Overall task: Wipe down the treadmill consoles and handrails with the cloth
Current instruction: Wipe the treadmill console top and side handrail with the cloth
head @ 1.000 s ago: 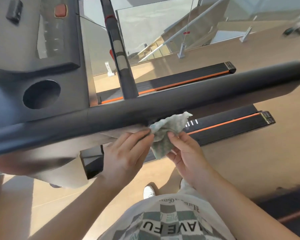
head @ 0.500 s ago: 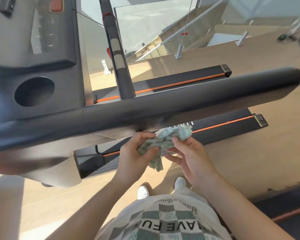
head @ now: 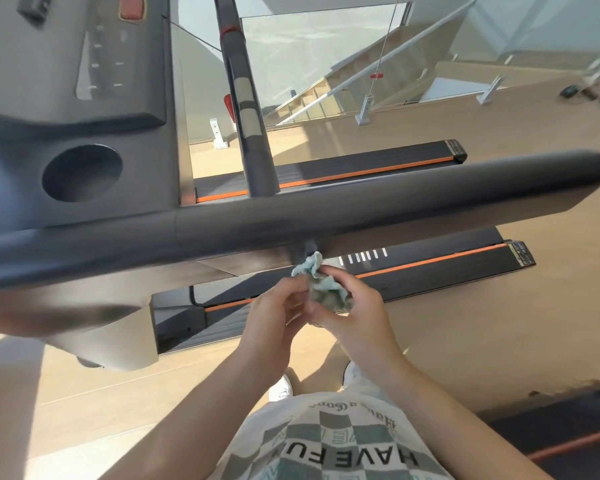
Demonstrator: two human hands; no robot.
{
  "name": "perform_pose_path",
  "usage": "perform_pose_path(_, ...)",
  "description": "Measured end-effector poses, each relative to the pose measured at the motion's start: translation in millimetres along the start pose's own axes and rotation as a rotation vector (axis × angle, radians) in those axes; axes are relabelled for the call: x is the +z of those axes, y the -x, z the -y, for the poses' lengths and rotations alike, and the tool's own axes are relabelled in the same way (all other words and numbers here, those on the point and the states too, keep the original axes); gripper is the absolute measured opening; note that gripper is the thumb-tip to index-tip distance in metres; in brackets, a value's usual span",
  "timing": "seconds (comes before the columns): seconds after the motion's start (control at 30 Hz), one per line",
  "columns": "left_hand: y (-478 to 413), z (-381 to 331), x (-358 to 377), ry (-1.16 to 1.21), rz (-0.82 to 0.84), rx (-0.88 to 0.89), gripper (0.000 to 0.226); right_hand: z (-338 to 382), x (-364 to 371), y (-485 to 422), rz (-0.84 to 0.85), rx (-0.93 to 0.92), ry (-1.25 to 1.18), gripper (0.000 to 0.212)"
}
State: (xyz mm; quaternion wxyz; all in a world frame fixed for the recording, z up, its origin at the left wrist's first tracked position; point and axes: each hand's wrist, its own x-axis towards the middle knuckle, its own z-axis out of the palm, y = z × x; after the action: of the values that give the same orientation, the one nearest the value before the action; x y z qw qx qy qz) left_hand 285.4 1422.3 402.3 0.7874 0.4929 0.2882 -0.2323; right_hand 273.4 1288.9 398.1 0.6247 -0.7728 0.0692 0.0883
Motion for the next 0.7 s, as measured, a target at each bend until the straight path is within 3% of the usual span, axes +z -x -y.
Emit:
perform_pose_path(0.07, 9.2, -0.7, -2.6, -0.038, -0.070, 0.087, 0.017, 0.0, 2.4, -10.0, -0.065, 0.178, -0.205, 0.023)
perform_pose_path(0.13, 18.2, 1.4, -10.5, -0.176, -0.204, 0.336, 0.019, -1.3, 5.0, -20.6, -0.076, 0.424, -0.541, 0.017)
perform_pose_path(0.27, 34.4, -10.6, -31.3, -0.730, -0.346, 1.227, 0.010, 2.4, 18.0, -31.9, 0.019, 0.618, -0.876, 0.022)
perform_pose_path(0.33, 33.5, -24.1, -41.1, -0.986, -0.407, 1.576, 0.009, 10.4, 28.7, -31.6, 0.130, 0.654, -0.938, 0.019)
perform_pose_path(0.4, 28.2, -39.1, -48.7, -1.198, -0.561, 1.669, 0.018, 19.6, 38.3, -29.3, 0.239, 0.687, -0.992, 0.020)
perform_pose_path(0.53, 12.7, -49.9, -67.5, -1.421, -0.712, 1.579, 0.037, 24.6, 49.1, -27.7, 0.366, 0.721, -1.045, 0.030)
perform_pose_path(0.7, -5.3, -48.9, -70.7, -1.355, -0.819, 1.735, 0.038, 18.9, 35.6, -34.3, 0.197, 0.704, -1.268, 0.025)
